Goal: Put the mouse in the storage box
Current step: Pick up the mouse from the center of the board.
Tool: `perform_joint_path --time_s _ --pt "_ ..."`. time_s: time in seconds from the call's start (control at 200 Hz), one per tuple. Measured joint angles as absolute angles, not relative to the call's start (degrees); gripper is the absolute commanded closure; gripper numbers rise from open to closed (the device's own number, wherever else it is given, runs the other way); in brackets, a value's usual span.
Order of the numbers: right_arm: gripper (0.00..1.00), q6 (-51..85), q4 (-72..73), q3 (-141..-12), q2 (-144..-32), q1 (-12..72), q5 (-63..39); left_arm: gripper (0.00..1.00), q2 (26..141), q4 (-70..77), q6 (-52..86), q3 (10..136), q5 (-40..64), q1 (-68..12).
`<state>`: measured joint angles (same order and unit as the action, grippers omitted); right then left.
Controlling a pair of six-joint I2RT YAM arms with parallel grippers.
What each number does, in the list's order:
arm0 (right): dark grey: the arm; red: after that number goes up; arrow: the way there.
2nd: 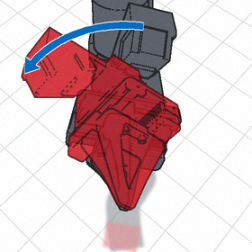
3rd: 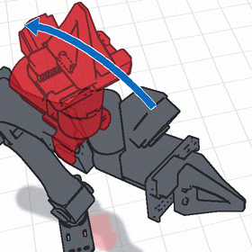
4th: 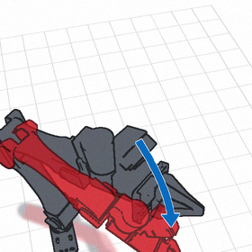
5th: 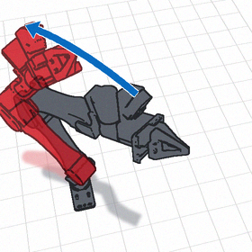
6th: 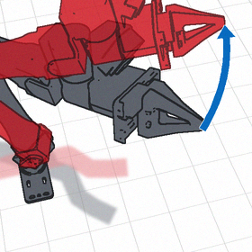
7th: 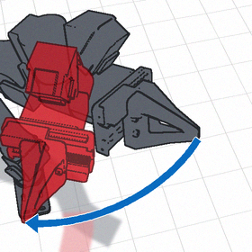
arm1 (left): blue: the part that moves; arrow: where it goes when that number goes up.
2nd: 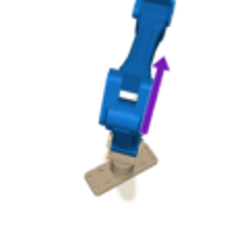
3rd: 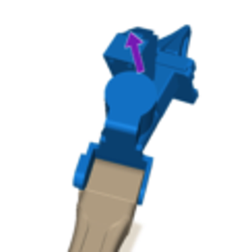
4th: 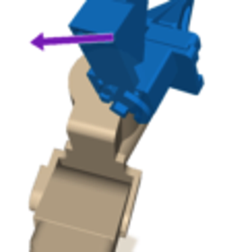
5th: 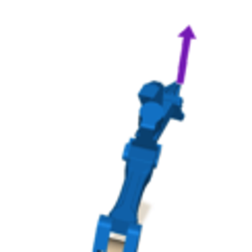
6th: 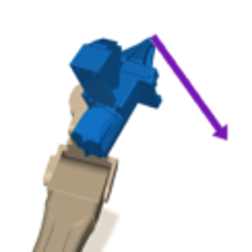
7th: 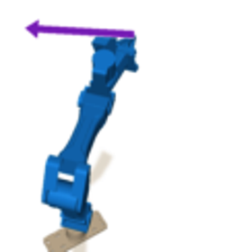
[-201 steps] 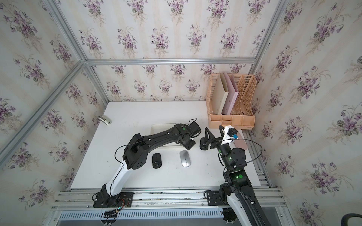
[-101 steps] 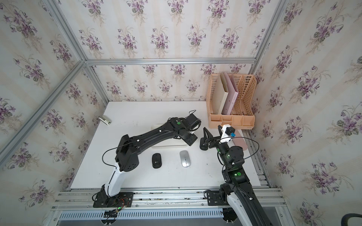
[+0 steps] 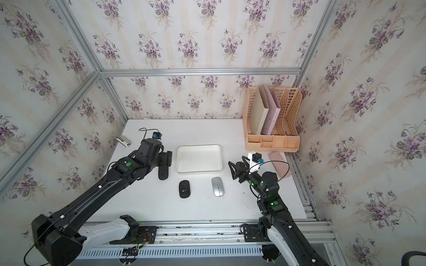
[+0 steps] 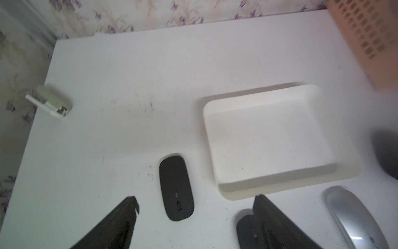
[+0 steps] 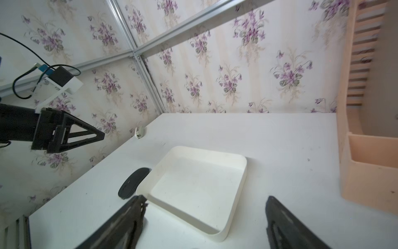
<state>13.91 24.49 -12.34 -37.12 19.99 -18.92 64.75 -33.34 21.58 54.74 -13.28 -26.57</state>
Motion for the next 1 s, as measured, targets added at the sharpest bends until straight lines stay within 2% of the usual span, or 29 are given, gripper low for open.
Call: perform_joint_path --time_s 0.24,0.375,0.425,0.634,0.904,0.999 --pt "0.10 8.45 28.53 -13.30 -52.64 35.83 -13.82 0.04 71.13 -34.09 24.58 47.37 -7.64 -18.79" --pt "0.09 6.85 34.94 -11.27 -55.92 36.95 -12.45 0.02 76.77 -32.86 24.58 48.42 -4.67 -18.11" --pt "0.03 6.13 36.45 -11.11 -57.10 37.39 -12.80 0.02 78.37 -32.29 24.60 48.86 -4.19 -18.13" --pt "0.00 2.74 43.22 -9.50 -59.33 40.77 -15.07 0.03 85.65 -30.61 24.58 50.37 -3.73 -17.52" --pt "0.01 0.95 48.75 -8.47 -61.56 43.18 -17.67 0.10 91.83 -28.73 24.36 51.35 -3.20 -16.01" --pt "0.01 0.43 50.26 -8.45 -61.56 43.94 -18.28 0.15 93.17 -28.05 24.27 51.77 -2.83 -16.03"
